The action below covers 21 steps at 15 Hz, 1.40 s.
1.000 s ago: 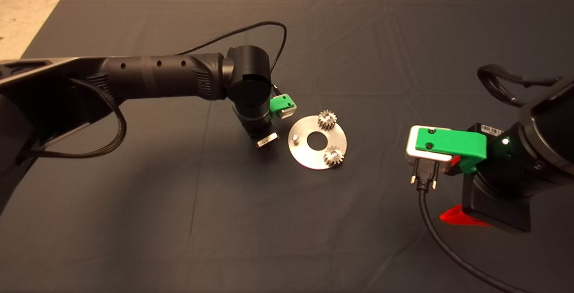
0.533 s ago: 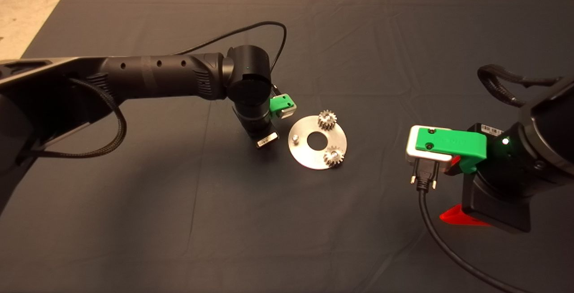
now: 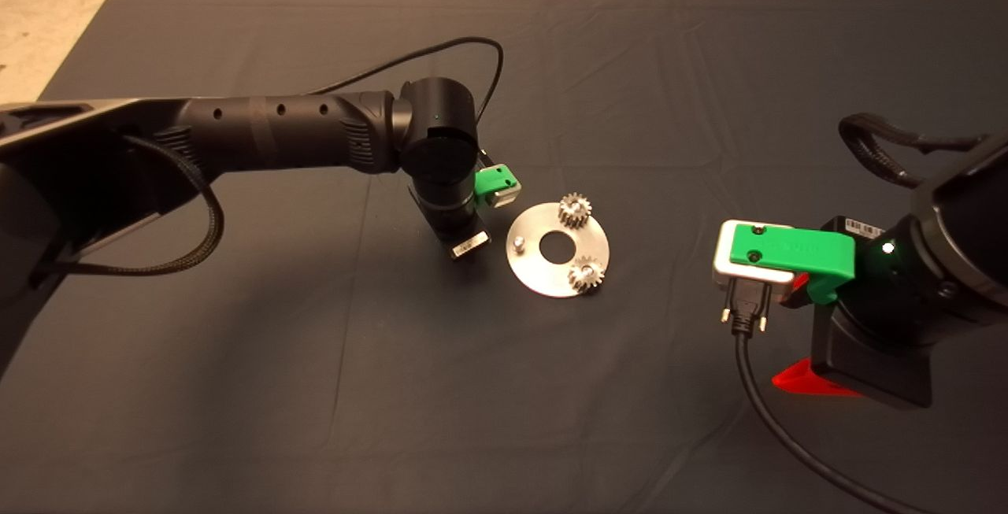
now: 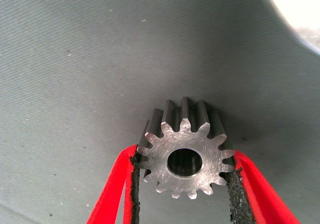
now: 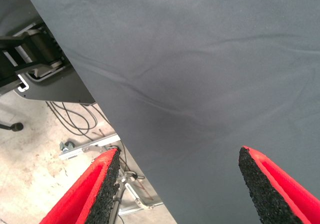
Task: Install three planetary gears onto the carrier pins
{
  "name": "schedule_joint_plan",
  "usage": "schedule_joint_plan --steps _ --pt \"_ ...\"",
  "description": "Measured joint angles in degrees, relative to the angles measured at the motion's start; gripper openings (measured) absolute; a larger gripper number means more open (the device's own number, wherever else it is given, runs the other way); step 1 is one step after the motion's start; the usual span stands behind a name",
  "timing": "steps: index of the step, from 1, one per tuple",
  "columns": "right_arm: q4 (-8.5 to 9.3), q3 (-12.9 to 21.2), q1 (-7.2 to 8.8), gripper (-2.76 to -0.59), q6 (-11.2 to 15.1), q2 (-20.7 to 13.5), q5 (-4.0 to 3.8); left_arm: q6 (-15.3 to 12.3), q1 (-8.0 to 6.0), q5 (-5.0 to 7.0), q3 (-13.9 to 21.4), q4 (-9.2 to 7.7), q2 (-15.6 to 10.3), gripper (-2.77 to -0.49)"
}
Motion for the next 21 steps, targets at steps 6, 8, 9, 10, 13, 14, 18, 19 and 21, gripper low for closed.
schedule_joint_plan --steps 6,8,9,10,13,14,18,19,21 --pt "0.02 0.00 0.00 -1.60 0.00 -0.12 0.00 -0.24 -5.86 0.02 -0.20 -7.47 0.59 -2.37" --pt "0.00 0.00 0.02 -1.60 0.00 -0.11 -0.01 -0.66 -7.72 0.00 -0.20 -9.51 0.61 -2.37" --pt "0.02 0.00 0.02 -1.60 0.00 -0.11 0.00 -1.29 -8.20 0.02 -0.17 -10.47 0.70 -2.37" --pt "0.02 0.00 0.02 -1.60 0.00 -0.11 0.00 -1.73 -8.65 0.00 0.00 -11.16 0.83 -2.37" --pt "0.02 0.00 0.02 -1.60 0.00 -0.11 0.00 -3.56 -10.13 0.05 1.96 -12.52 1.02 -2.37" --pt "0.00 0.00 0.02 -1.60 0.00 -0.11 0.00 -4.43 -10.35 0.02 2.90 -12.76 1.24 -2.37" --pt "-0.01 0.00 0.02 -1.60 0.00 -0.09 0.00 -5.90 -10.77 0.00 5.01 -13.98 3.39 -2.38" --pt "0.02 0.00 0.02 -1.60 0.00 -0.08 0.00 -6.07 -11.11 0.02 5.21 -14.01 4.06 -2.38" --pt "0.00 0.00 0.02 -1.60 0.00 -0.09 -0.01 -6.25 -11.51 0.05 5.49 -14.01 5.05 -2.38"
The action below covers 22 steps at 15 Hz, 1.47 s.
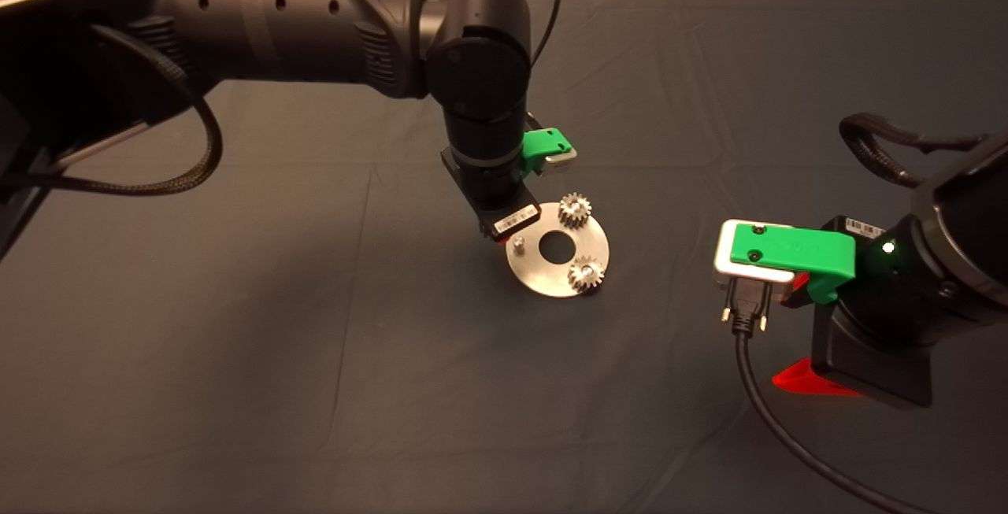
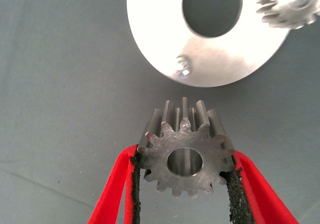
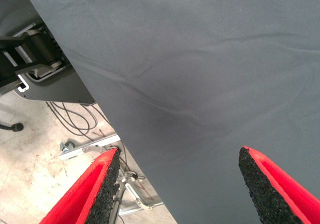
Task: Install three planetary gears onto the carrier pins
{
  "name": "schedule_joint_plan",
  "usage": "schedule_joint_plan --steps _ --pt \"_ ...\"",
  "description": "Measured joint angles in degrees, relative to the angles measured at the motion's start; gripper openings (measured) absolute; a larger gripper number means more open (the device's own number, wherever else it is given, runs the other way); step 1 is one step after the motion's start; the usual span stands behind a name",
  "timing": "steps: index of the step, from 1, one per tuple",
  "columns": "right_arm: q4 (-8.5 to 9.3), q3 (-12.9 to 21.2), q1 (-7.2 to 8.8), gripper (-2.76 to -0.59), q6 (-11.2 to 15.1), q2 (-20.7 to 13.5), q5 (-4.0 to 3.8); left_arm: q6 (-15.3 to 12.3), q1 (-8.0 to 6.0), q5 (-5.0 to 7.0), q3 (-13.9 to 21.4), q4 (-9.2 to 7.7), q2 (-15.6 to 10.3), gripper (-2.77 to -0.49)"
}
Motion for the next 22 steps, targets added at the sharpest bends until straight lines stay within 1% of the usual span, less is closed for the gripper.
schedule_joint_plan --steps 3,7,11,15,18,22 --pt "0.01 0.00 0.00 -1.60 0.00 0.00 0.00 -0.20 -0.04 -0.05 0.22 0.09 0.83 -2.38" --pt "0.02 0.00 0.00 -1.60 -0.01 0.11 0.01 -0.87 -0.05 0.00 0.22 0.73 1.55 -2.38" --pt "0.01 0.00 0.00 -1.60 -0.01 0.11 0.01 -1.44 -0.04 0.00 0.33 2.65 1.74 -2.38" --pt "0.02 0.00 0.00 -1.60 -0.01 0.11 0.00 -1.52 0.10 0.00 0.35 5.51 2.32 -2.38" --pt "0.01 0.00 0.00 -1.60 -0.01 0.11 0.01 -1.63 0.91 0.02 0.35 6.51 2.33 -2.38" --pt "0.00 0.07 0.00 -1.60 -0.01 0.13 0.00 -1.68 1.76 -0.04 0.35 7.09 2.76 -2.38"
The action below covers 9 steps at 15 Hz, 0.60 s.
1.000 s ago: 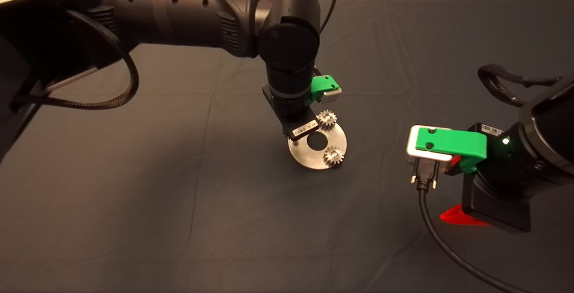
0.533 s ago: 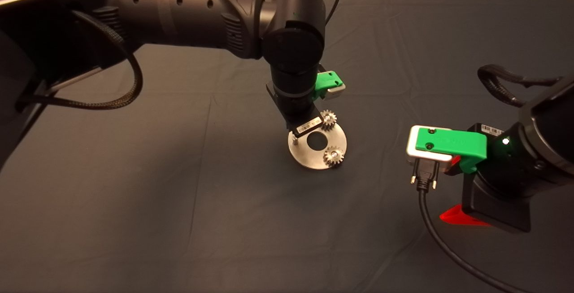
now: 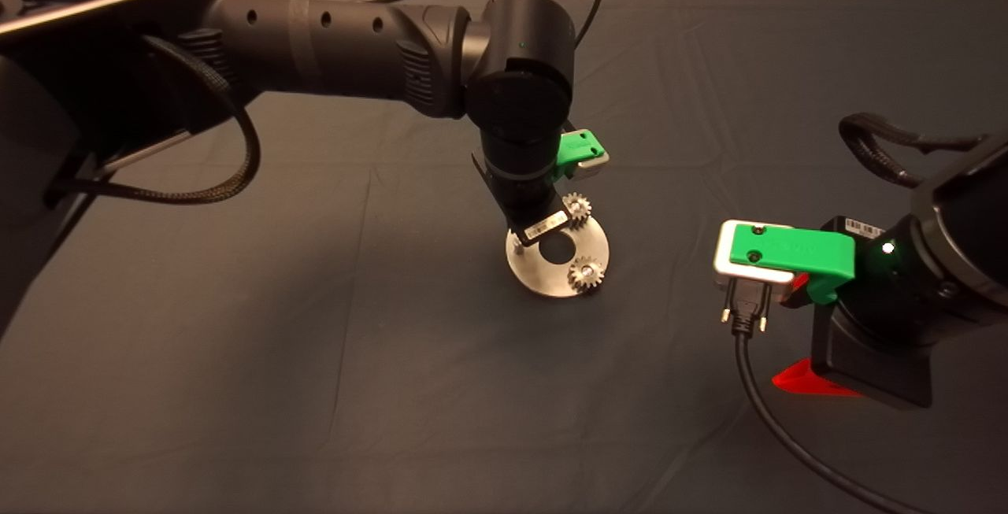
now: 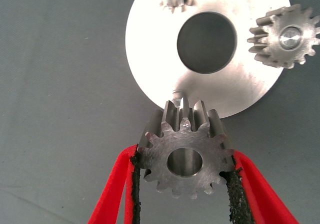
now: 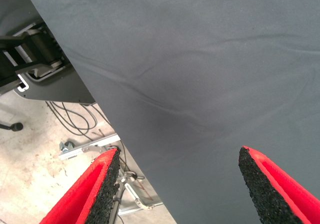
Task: Install three planetary gears onto the carrier pins
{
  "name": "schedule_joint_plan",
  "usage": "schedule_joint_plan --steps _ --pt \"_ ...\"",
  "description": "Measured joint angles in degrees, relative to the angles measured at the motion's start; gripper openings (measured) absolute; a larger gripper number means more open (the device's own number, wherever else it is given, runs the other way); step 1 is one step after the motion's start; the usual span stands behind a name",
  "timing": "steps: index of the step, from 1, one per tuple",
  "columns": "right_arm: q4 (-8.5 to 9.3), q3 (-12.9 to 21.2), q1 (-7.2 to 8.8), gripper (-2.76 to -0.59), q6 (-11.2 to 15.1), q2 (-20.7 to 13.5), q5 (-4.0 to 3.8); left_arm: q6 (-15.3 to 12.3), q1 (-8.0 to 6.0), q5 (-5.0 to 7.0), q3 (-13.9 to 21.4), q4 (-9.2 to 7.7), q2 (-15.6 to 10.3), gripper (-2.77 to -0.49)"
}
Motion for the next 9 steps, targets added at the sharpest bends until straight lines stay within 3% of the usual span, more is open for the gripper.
schedule_joint_plan --steps 3,9 --pt "0.02 0.21 0.00 -1.60 0.00 -0.02 -0.02 -0.01 1.07 0.06 -0.02 1.21 0.36 -2.38" --pt "-0.01 0.34 0.00 -1.60 0.00 -0.02 0.00 0.00 2.38 0.01 -0.02 2.04 0.42 -2.38"
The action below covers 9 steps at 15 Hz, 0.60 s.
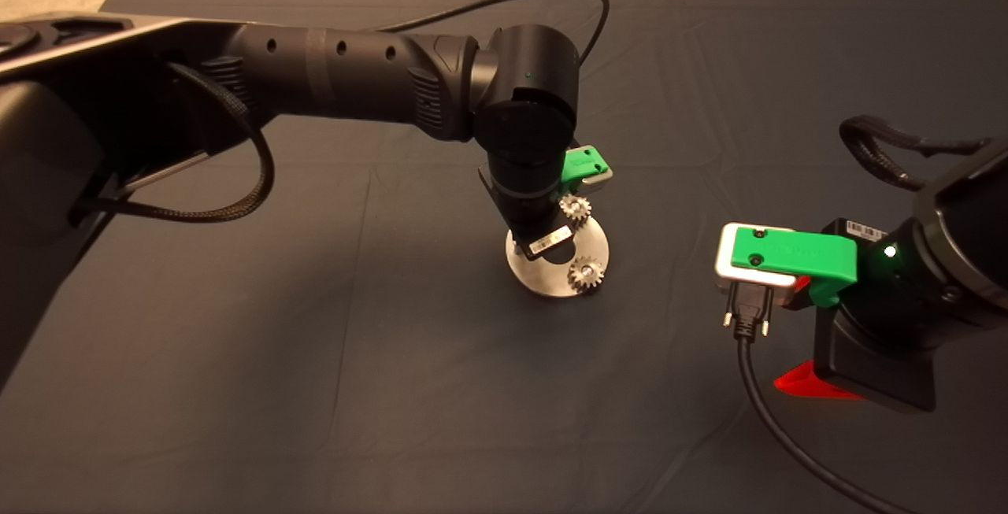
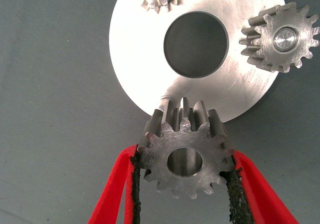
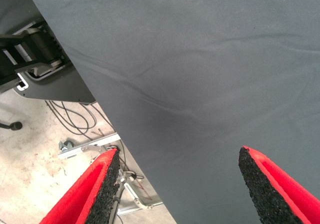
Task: Install three planetary gears onto the carrier pins
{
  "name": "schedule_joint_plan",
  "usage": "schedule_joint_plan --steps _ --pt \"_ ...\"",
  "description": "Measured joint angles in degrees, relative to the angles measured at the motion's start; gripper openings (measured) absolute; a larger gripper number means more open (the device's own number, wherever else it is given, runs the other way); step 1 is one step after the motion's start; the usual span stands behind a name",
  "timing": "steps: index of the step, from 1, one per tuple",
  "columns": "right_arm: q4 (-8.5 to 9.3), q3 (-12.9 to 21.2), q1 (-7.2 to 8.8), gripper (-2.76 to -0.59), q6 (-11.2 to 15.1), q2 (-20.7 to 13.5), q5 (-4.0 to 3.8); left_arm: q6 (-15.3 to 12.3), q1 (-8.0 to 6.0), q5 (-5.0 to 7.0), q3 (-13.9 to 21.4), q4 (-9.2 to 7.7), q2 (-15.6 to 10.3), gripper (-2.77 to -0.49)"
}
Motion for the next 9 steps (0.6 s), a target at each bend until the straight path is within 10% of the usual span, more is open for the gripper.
schedule_joint_plan --steps 9 --pt "0.00 0.33 0.30 -1.60 0.00 0.00 0.00 0.11 1.45 -0.02 -0.79 0.88 0.24 -2.38"
